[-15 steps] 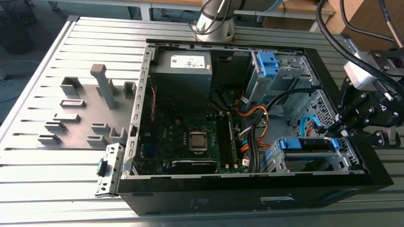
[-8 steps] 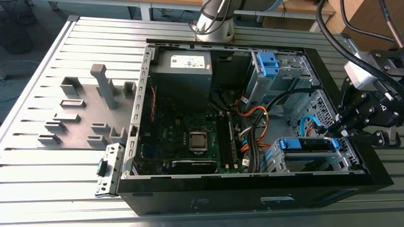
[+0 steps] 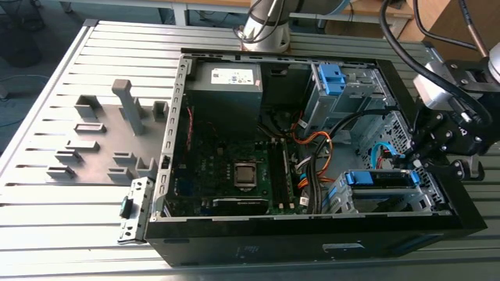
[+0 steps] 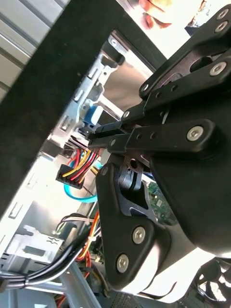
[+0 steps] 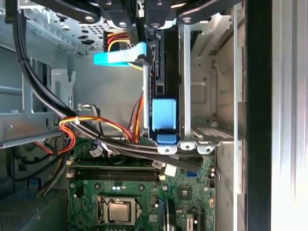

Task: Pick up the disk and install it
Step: 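Insert the first disk wire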

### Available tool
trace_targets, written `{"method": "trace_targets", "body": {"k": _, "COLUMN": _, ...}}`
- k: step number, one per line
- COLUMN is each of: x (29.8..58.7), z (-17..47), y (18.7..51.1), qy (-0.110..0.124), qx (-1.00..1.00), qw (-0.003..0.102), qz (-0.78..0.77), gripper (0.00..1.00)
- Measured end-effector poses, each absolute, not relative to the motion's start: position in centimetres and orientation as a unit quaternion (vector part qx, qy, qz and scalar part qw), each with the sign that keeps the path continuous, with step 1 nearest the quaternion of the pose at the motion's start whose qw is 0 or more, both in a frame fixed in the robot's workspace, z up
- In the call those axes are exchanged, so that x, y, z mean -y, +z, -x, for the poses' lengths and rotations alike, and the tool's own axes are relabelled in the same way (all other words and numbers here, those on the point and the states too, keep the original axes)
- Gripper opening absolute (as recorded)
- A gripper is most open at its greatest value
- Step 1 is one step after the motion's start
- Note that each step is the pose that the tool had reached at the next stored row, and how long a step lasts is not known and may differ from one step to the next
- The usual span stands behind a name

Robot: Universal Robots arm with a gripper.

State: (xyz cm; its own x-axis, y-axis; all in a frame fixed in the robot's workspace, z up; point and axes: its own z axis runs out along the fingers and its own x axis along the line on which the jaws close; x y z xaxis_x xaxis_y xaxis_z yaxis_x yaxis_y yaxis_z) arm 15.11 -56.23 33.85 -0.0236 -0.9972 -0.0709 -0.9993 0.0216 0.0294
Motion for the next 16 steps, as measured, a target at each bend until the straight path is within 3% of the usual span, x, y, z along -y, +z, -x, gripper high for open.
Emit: {"method": "trace_targets", "body": {"k": 16, "x": 56.65, "z": -14.24, "y": 33.56, "qy": 0.032, "qx": -0.715, "qw": 0.015, "qz": 0.699, "gripper": 0.16}}
